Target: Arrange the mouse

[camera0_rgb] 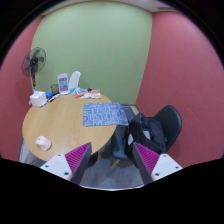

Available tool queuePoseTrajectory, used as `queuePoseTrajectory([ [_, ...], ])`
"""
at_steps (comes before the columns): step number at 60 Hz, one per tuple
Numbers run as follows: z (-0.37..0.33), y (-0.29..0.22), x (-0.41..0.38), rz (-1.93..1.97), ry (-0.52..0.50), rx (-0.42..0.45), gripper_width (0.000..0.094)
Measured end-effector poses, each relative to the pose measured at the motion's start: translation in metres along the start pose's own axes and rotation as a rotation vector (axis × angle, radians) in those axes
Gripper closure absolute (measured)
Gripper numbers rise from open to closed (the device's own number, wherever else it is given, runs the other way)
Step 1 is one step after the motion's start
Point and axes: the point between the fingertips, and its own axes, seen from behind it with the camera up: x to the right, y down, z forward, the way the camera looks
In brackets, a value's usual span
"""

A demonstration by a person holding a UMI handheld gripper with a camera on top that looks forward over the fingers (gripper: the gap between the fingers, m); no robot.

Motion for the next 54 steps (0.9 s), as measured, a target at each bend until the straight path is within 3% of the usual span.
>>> queuePoseTrajectory([
  [16, 0.007, 0.052, -0.052, -0.055, -0.063, -0.070, 0.0098],
  [27, 0.004, 0.104, -0.134, -0.111, -0.185, -0.130, 0.0095],
  [38, 0.025, 0.115, -0.238, -0.157, -0.286, -0.078, 0.0098],
  [54, 0.088, 0.109, -0.331, -0.182, -0.304, -0.025, 0.0097],
])
